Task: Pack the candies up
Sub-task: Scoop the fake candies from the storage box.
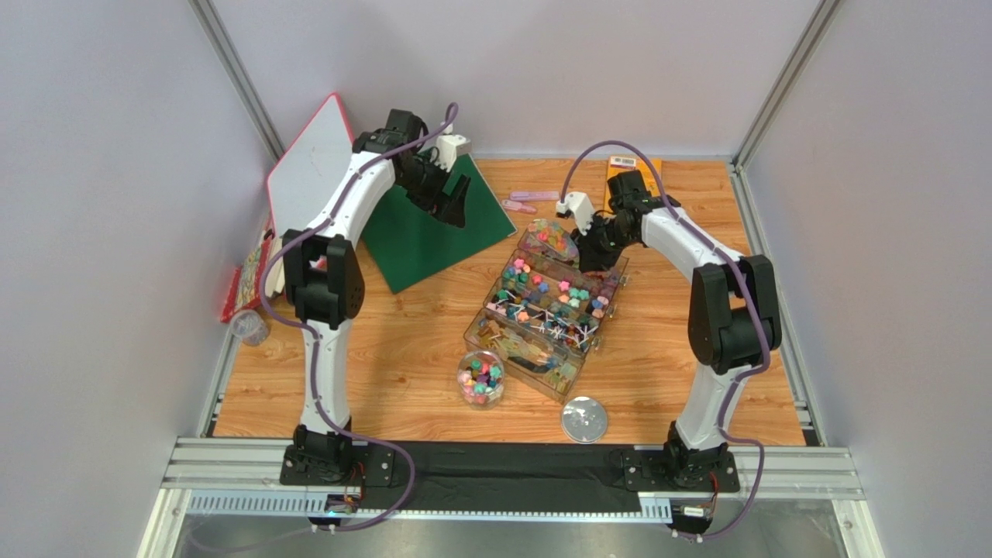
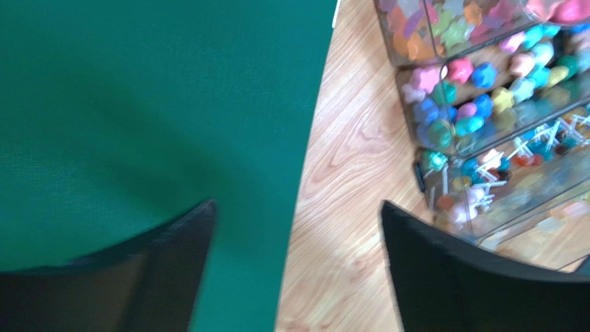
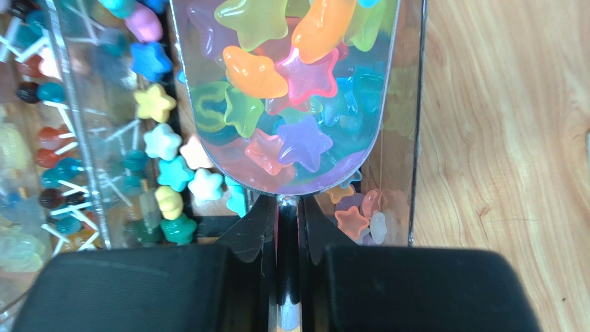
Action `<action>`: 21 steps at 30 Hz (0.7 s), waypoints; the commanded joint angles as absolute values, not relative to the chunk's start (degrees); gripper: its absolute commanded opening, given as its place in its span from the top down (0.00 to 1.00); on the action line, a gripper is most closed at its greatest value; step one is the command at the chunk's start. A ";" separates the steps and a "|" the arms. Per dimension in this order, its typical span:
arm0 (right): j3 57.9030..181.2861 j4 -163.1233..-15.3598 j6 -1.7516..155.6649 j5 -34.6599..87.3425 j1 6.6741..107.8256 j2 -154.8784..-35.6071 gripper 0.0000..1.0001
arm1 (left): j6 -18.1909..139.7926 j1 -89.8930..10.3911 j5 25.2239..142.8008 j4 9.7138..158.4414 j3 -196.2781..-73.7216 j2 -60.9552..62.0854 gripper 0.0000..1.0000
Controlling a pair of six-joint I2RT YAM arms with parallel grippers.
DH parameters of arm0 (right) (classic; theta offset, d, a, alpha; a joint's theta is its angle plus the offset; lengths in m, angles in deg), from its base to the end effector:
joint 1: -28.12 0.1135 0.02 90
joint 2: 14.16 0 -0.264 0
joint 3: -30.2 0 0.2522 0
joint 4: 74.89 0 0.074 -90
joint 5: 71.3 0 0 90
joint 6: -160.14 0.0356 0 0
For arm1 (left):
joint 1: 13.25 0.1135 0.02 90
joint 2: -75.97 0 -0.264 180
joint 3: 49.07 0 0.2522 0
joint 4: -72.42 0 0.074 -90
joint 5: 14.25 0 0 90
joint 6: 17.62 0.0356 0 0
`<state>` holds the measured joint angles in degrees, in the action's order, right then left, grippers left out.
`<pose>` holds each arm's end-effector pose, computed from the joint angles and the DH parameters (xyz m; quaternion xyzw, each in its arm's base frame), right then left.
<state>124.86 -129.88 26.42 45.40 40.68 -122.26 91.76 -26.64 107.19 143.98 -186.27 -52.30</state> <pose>0.3735 0.0996 0.2074 -0.4889 0.8224 0.1696 0.2363 0.4633 -0.1294 0.2672 0.3253 0.8792 -0.2510 0.2412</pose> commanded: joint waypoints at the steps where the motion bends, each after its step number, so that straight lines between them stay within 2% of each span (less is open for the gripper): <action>1: 125.43 -126.96 27.78 49.64 40.69 -115.60 1.00 | 92.78 -26.44 104.59 144.72 -187.99 -45.24 0.00; 8: 127.46 -139.52 18.83 47.53 43.32 -108.75 1.00 | 86.45 -26.52 100.36 142.87 -181.40 -37.68 0.00; 11: 125.62 -144.71 13.48 44.03 46.91 -104.97 1.00 | 88.53 -26.52 104.99 147.59 -180.51 -34.69 0.00; 12: 124.04 -146.03 12.41 43.40 47.71 -103.91 1.00 | 92.47 -26.35 111.46 151.45 -180.69 -34.25 0.00; 14: 122.63 -147.61 10.04 42.09 50.87 -101.19 1.00 | 89.36 -26.35 114.32 151.05 -178.42 -31.44 0.00; 21: 120.34 -151.05 10.11 41.20 60.28 -97.57 1.00 | 86.71 -27.23 111.97 150.52 -171.03 -24.15 0.01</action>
